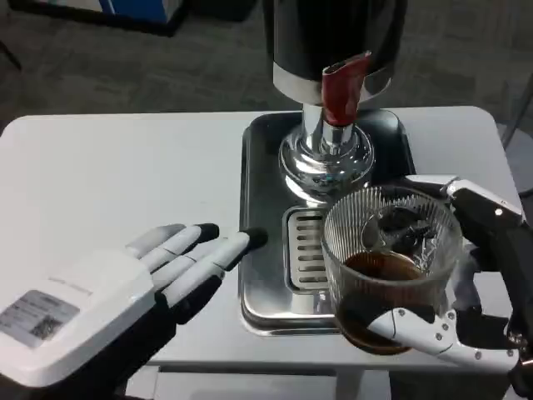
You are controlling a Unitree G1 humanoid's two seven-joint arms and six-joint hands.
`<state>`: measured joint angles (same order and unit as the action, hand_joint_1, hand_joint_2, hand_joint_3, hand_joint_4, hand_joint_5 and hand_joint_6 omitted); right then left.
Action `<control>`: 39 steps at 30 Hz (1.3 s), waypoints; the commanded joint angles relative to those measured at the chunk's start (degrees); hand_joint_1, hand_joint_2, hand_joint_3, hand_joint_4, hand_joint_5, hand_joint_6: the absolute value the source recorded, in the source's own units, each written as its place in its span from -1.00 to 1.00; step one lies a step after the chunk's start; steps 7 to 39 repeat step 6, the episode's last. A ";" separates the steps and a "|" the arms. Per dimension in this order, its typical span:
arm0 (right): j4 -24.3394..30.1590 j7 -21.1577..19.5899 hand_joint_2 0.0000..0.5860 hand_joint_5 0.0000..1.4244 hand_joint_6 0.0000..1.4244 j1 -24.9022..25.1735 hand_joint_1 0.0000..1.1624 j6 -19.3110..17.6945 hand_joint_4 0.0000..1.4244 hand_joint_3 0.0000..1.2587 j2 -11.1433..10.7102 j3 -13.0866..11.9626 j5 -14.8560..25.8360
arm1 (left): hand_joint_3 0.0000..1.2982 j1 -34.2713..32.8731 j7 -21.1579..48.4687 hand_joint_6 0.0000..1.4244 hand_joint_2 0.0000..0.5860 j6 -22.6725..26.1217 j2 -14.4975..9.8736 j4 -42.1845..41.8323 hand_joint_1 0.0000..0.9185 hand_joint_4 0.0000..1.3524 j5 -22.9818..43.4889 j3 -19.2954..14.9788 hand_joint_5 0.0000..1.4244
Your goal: Grasp the cup under the faucet to collect the drink, then remove the cup.
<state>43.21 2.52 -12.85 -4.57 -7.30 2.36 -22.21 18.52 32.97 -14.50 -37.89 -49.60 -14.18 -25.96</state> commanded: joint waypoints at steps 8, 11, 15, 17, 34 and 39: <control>0.85 -0.19 -0.54 0.98 1.00 1.14 0.59 0.33 0.66 0.57 0.46 0.44 -0.02 | -0.99 -0.51 0.93 -1.00 -0.53 -0.26 -0.87 1.53 -1.00 -1.00 -0.22 0.76 -1.00; 0.85 -0.19 -0.54 0.98 1.00 1.14 0.59 0.33 0.66 0.57 0.46 0.44 -0.02 | -0.99 -0.51 0.93 -1.00 -0.53 -0.26 -0.87 1.53 -1.00 -1.00 -0.22 0.76 -1.00; 0.85 -0.19 -0.54 0.98 1.00 1.14 0.59 0.33 0.66 0.57 0.46 0.44 -0.02 | -0.99 -0.51 0.93 -1.00 -0.53 -0.26 -0.87 1.53 -1.00 -1.00 -0.22 0.76 -1.00; 0.85 -0.19 -0.54 0.98 1.00 1.14 0.59 0.33 0.66 0.57 0.46 0.44 -0.02 | -0.99 -0.51 0.93 -1.00 -0.53 -0.26 -0.87 1.53 -1.00 -1.00 -0.22 0.76 -1.00; 0.85 -0.19 -0.54 0.98 1.00 1.14 0.59 0.33 0.66 0.57 0.46 0.44 -0.02 | -0.99 -0.51 0.93 -1.00 -0.53 -0.26 -0.87 1.53 -1.00 -1.00 -0.22 0.76 -1.00; 0.85 -0.19 -0.54 0.98 1.00 1.14 0.59 0.33 0.66 0.57 0.46 0.44 -0.02 | -0.99 -0.51 0.93 -1.00 -0.53 -0.26 -0.87 1.53 -1.00 -1.00 -0.22 0.76 -1.00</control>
